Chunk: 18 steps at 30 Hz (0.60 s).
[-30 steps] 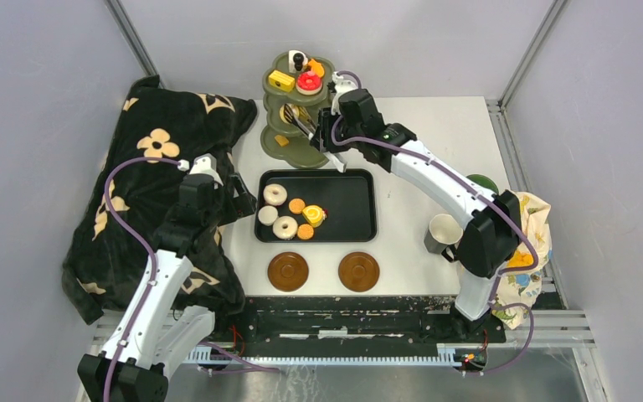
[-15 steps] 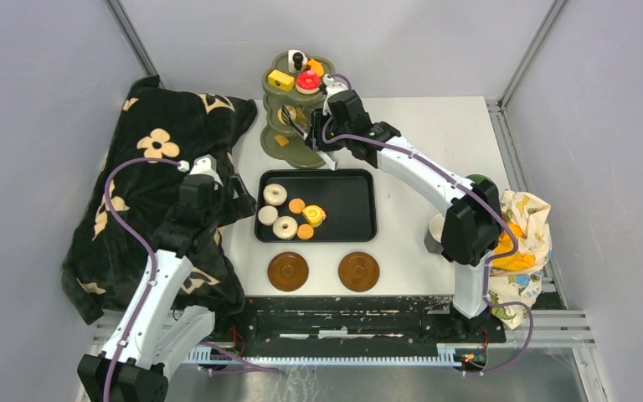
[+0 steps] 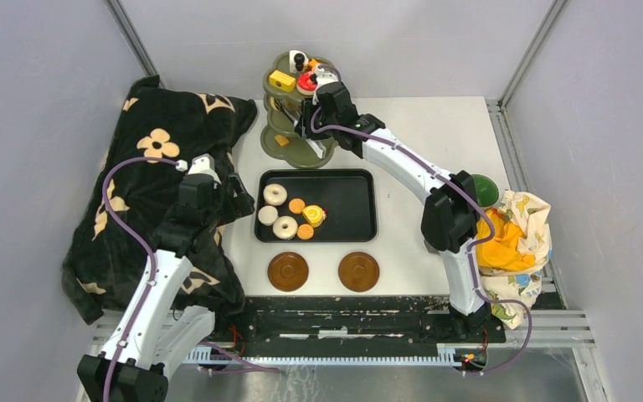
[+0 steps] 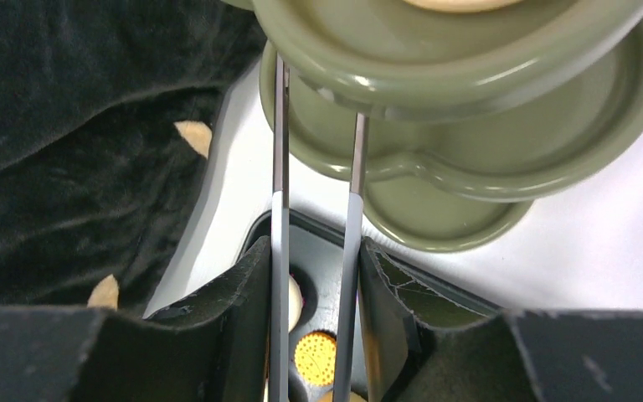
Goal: Serve the afternoon tea
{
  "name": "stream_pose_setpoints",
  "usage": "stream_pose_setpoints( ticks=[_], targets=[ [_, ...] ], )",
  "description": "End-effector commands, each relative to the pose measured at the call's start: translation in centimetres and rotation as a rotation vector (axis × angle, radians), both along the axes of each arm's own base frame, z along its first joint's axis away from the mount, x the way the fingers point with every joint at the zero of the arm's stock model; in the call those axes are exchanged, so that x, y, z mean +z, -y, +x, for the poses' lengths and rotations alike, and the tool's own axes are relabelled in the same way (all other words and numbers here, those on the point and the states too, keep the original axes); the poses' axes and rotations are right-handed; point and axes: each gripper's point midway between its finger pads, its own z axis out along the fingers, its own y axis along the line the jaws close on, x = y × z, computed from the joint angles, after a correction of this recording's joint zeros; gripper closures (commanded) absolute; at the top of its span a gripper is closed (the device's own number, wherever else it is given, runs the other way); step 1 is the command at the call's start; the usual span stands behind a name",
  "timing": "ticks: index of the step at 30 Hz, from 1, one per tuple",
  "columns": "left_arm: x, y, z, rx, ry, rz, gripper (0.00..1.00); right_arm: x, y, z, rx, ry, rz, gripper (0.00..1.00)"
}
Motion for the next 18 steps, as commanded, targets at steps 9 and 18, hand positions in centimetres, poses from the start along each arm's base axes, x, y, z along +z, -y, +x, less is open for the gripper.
stream_pose_setpoints(
  ticks=[9,18],
  targets=[
    [1.6,-0.9,0.1,0.022,0.063,0.038,0.01,3.9,-1.3,2.8,-0.055,0.126,0.079,0.81],
    [1.6,-1.2,-0.4,0.034,0.074,0.038,0.01,4.0,-1.9,2.7,-0.039,0.119,0.096,0.56]
  ],
)
